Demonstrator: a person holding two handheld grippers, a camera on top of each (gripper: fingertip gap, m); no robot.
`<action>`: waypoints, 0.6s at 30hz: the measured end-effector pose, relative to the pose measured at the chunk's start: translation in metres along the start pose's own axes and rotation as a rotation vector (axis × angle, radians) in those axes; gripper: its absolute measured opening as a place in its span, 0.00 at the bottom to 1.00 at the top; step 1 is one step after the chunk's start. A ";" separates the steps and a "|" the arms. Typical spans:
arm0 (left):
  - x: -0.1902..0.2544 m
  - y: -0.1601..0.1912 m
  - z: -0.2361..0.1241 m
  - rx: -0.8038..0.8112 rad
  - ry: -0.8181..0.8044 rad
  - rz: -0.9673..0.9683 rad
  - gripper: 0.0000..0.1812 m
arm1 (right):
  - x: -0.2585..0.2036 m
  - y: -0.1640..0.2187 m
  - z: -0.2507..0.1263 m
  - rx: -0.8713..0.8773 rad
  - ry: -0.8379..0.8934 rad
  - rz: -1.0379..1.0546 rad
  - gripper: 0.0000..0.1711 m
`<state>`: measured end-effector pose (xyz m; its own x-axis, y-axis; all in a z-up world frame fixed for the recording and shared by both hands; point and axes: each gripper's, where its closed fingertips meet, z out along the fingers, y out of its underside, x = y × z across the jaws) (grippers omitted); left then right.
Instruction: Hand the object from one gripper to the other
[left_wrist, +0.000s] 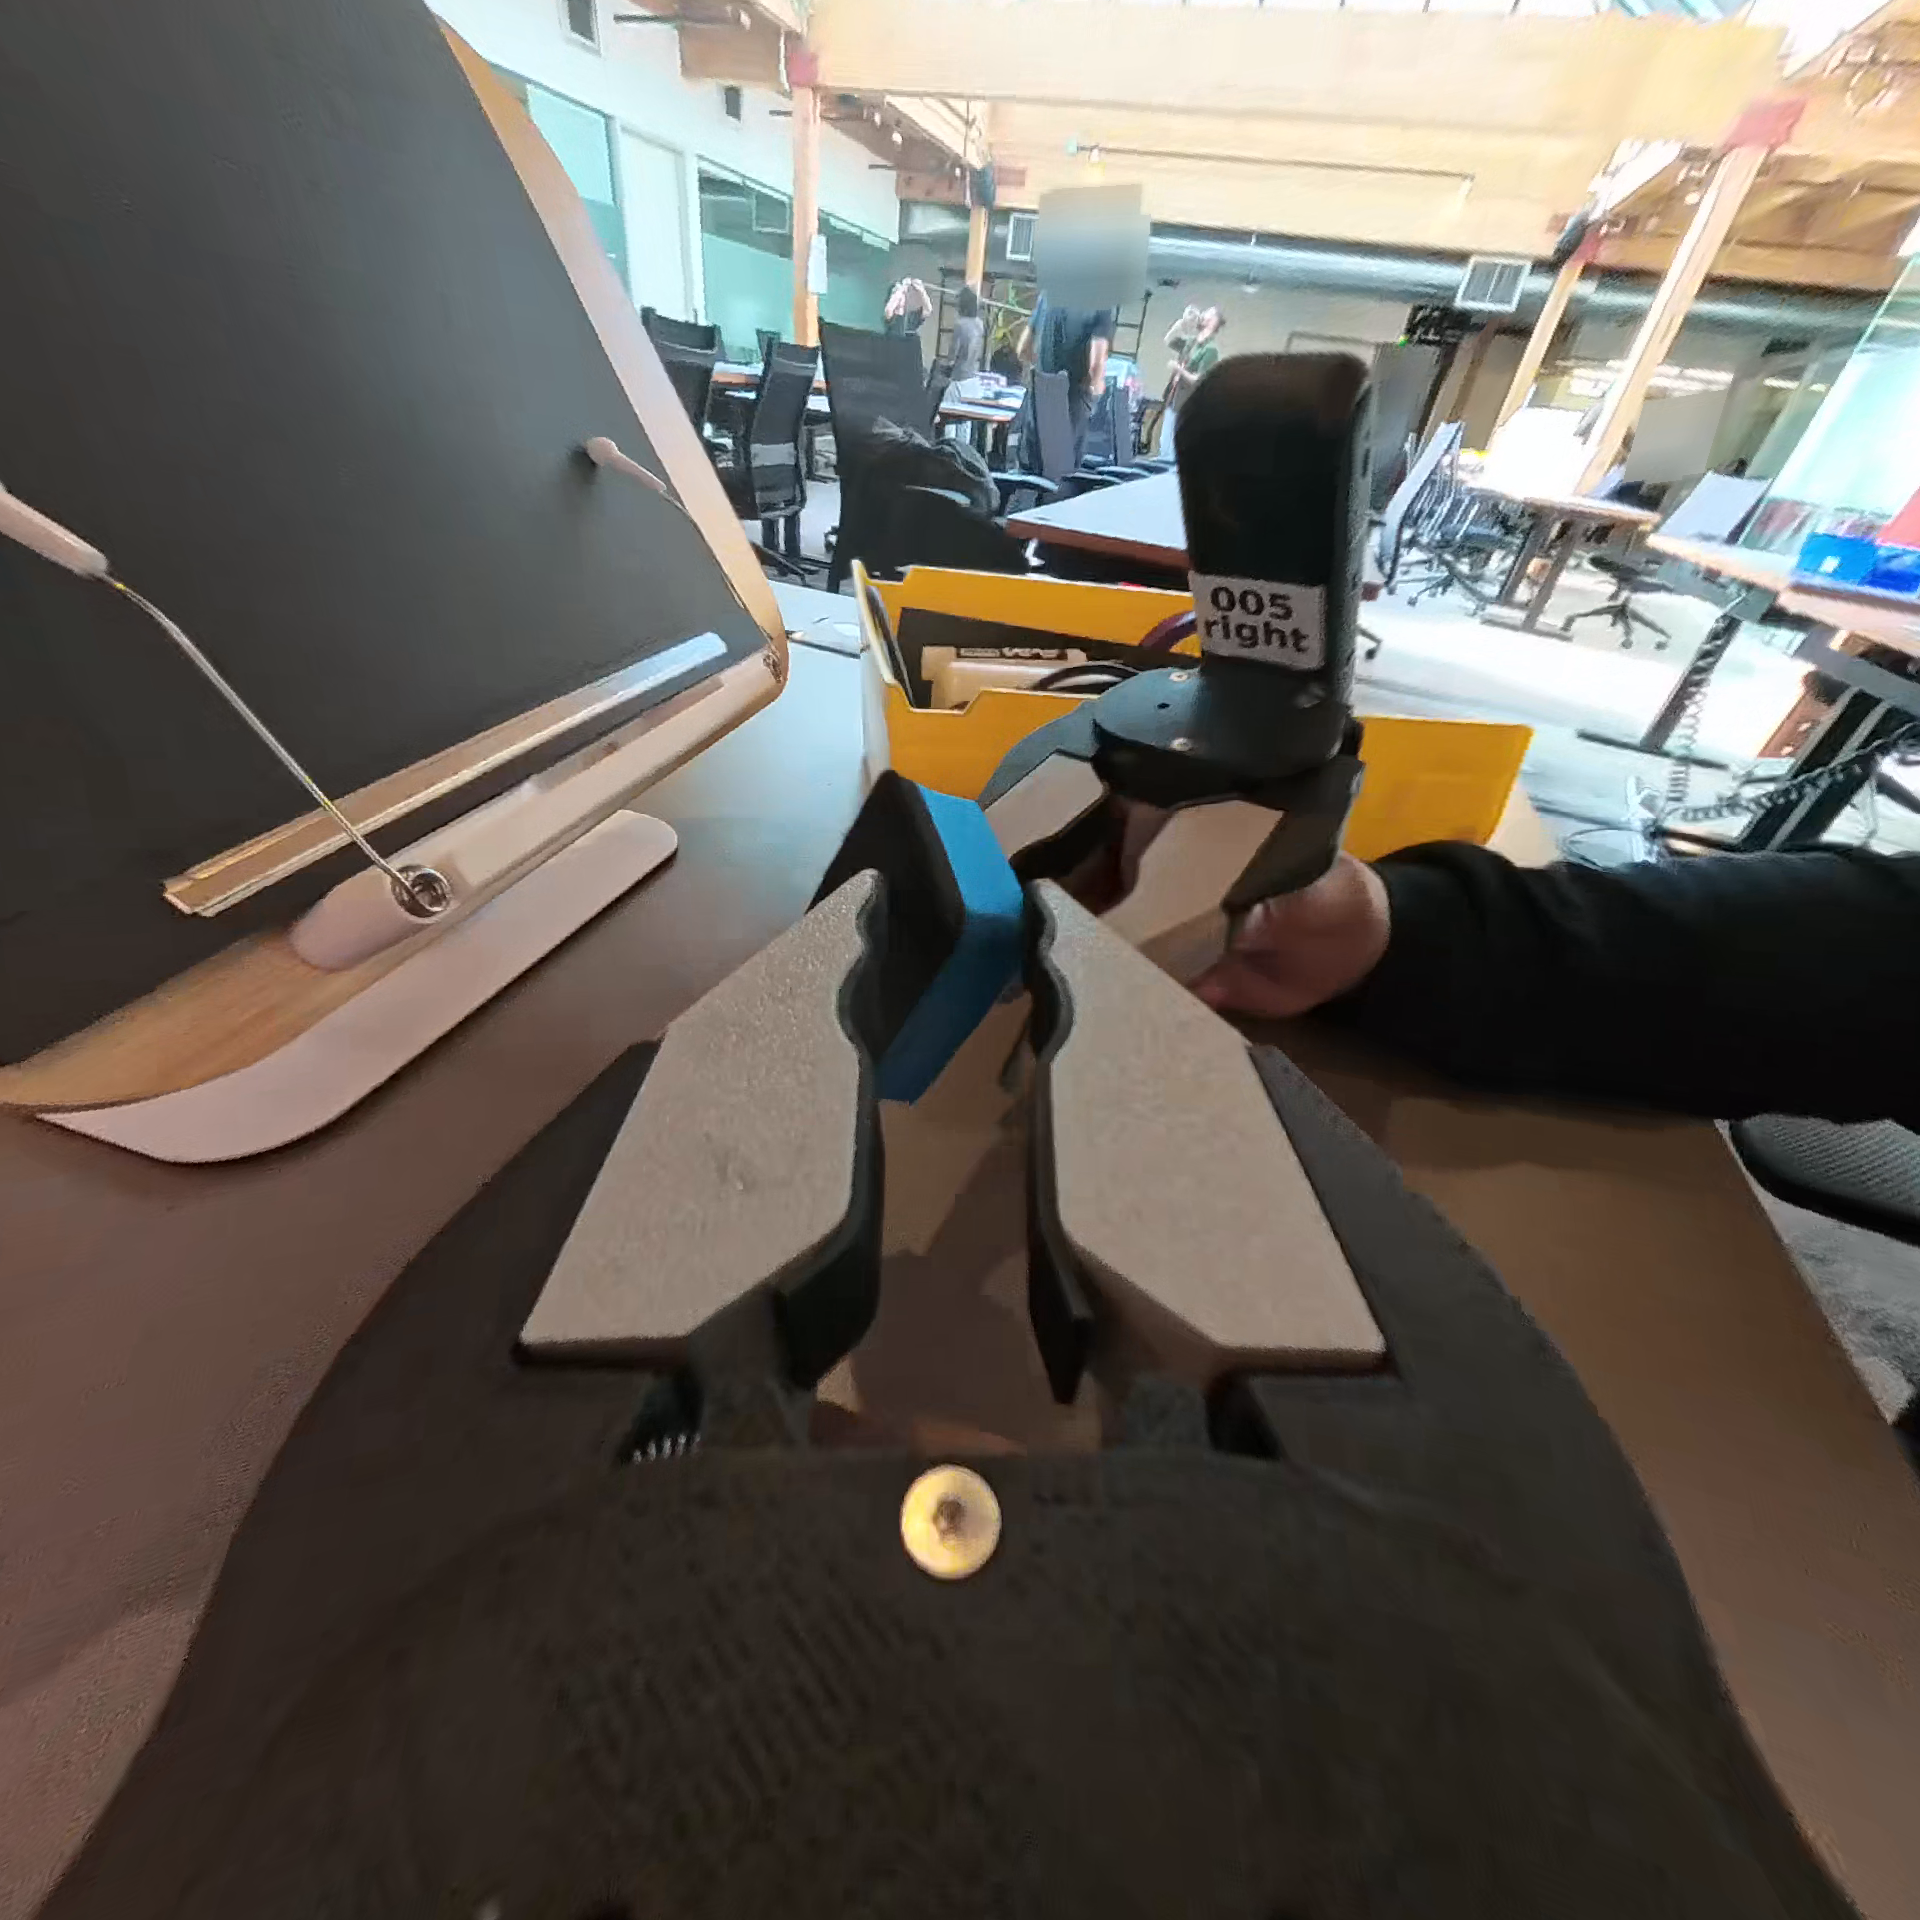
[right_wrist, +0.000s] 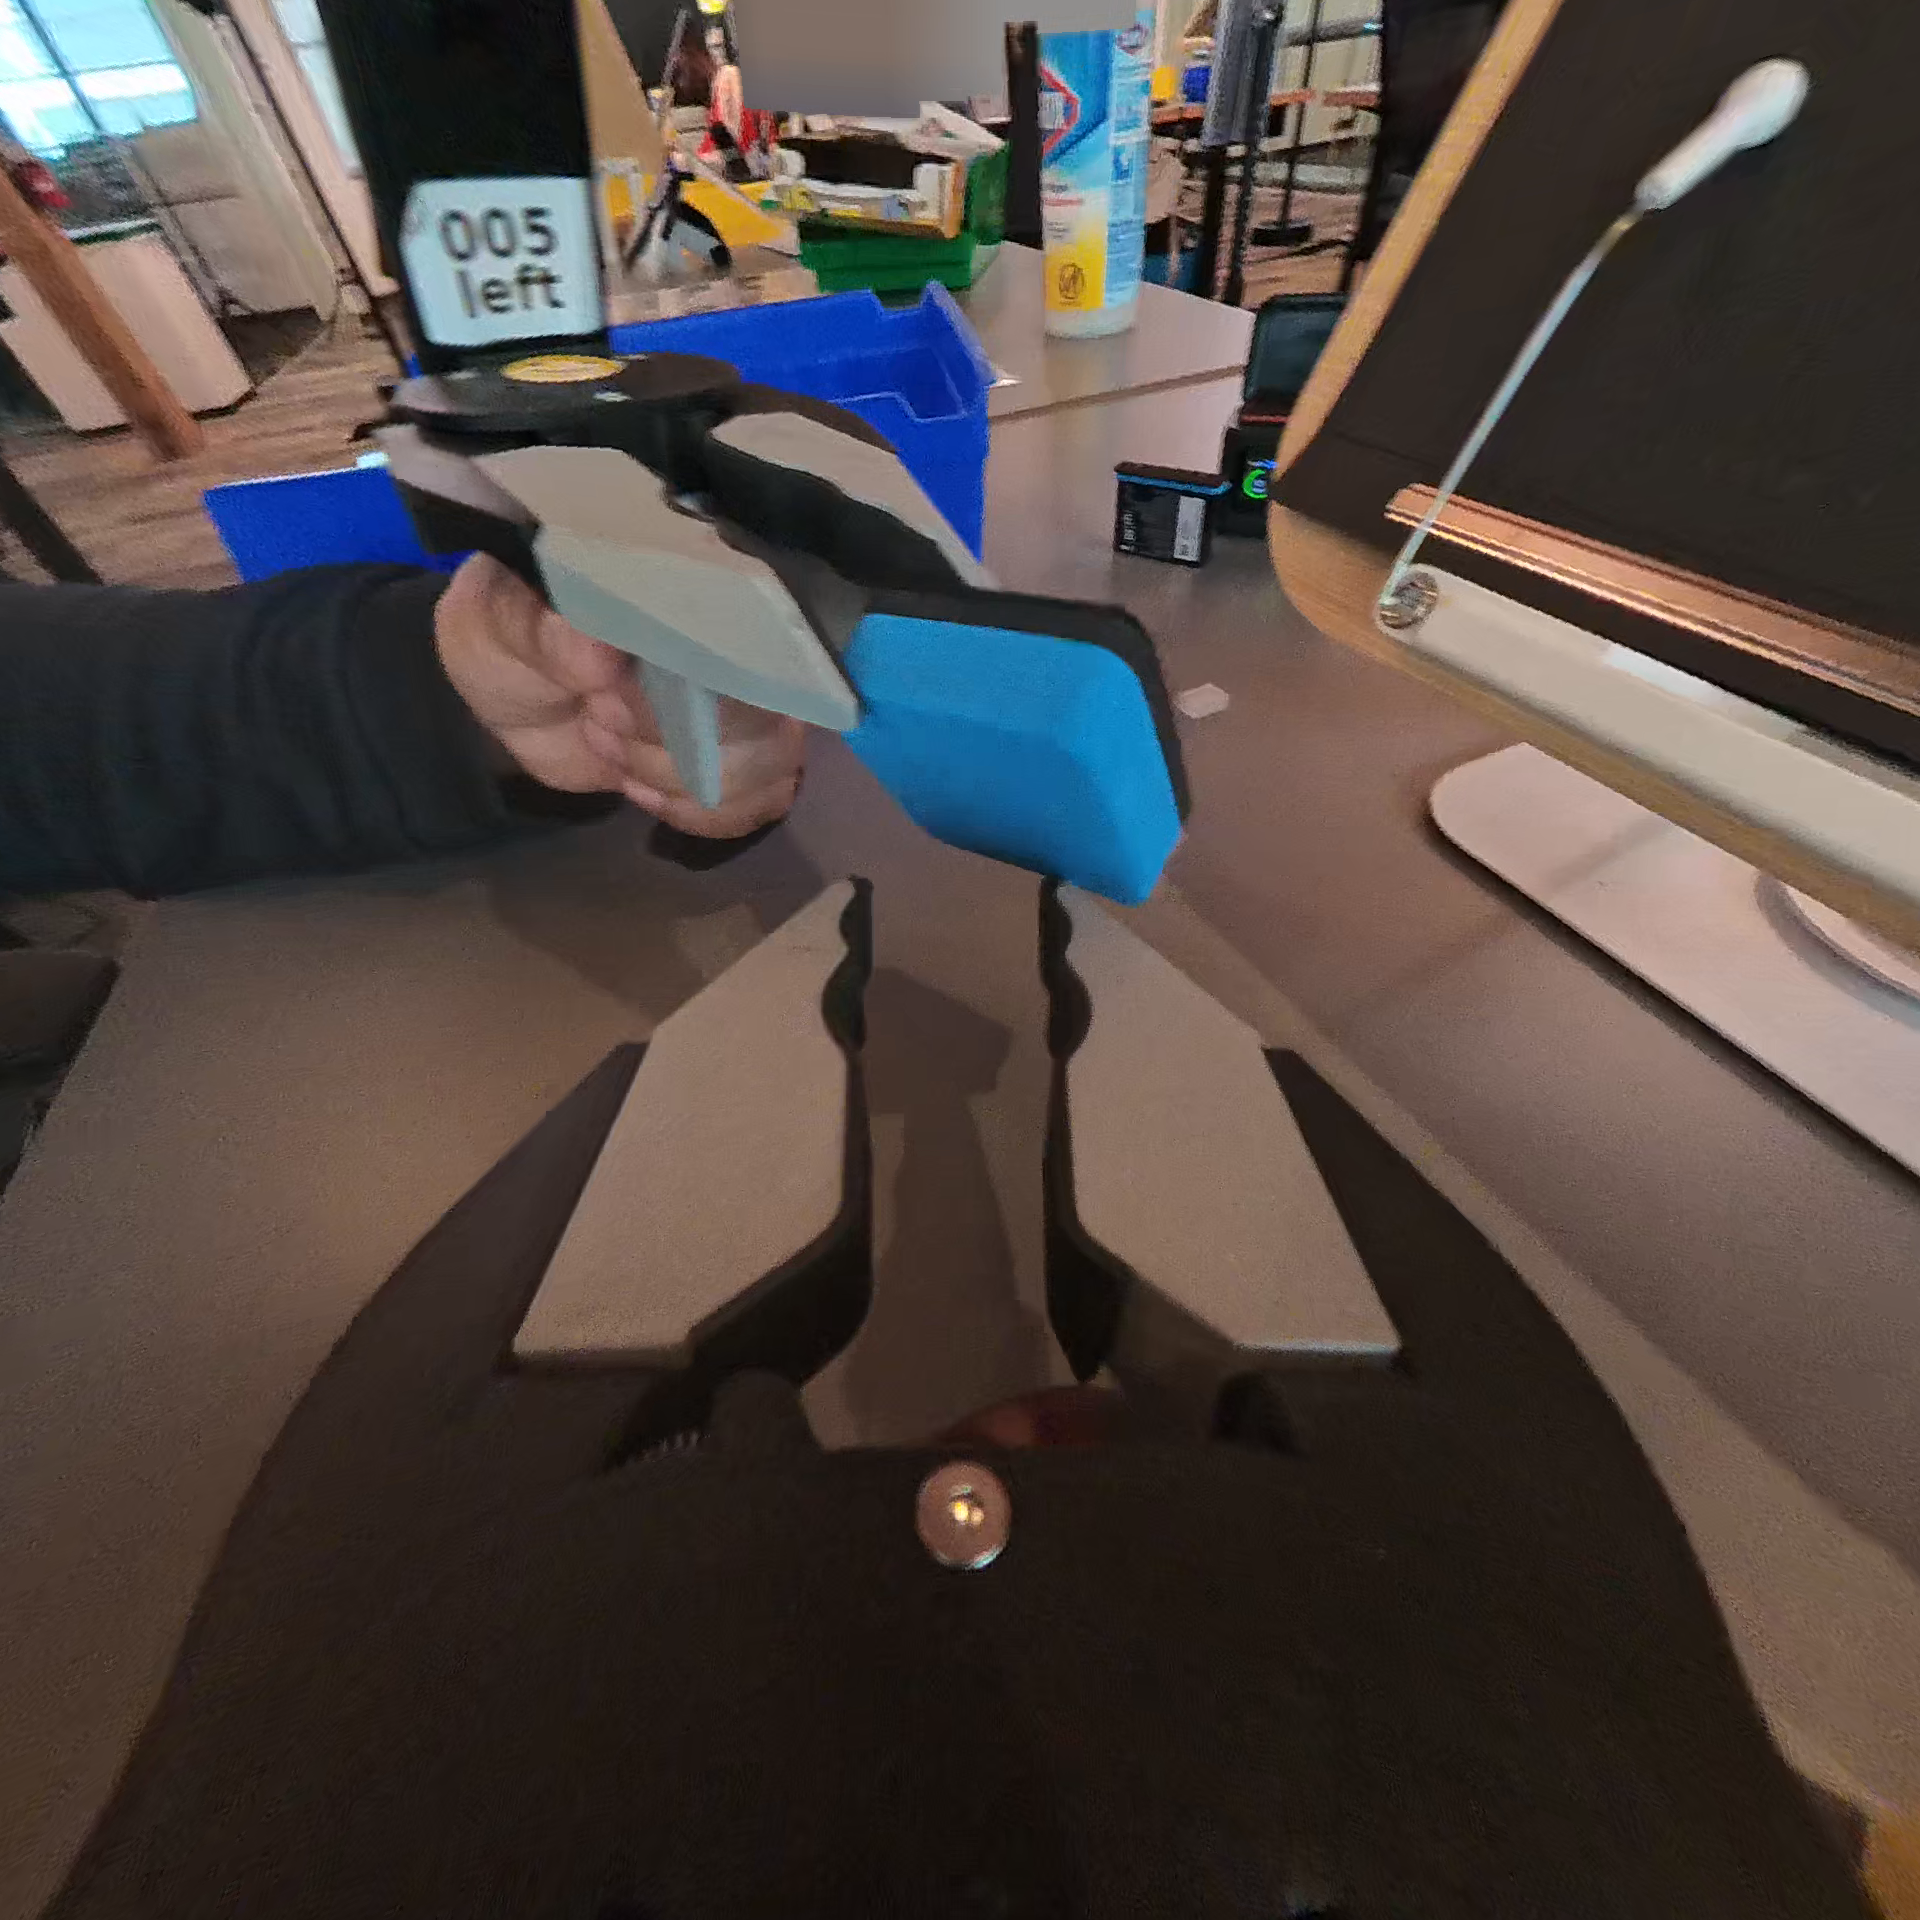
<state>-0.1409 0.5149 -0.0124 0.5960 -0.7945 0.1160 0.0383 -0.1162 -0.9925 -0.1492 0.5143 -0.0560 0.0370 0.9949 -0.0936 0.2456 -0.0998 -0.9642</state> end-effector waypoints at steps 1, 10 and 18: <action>-0.001 -0.002 0.000 0.009 -0.014 0.007 0.12 | 0.006 -0.001 0.000 0.010 0.023 0.018 0.18; -0.011 -0.019 -0.011 0.080 -0.070 -0.014 0.12 | 0.021 -0.013 0.001 0.048 0.086 0.044 0.35; 0.019 -0.010 -0.002 0.060 0.130 -0.109 0.12 | -0.002 -0.016 0.006 0.077 -0.076 0.079 0.27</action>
<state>-0.1320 0.4999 0.0002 0.4771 -0.8500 0.2235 0.1471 -0.1735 -0.9738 -0.1595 0.5138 -0.0415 -0.0205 0.9824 -0.1858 0.1695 -0.1798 -0.9690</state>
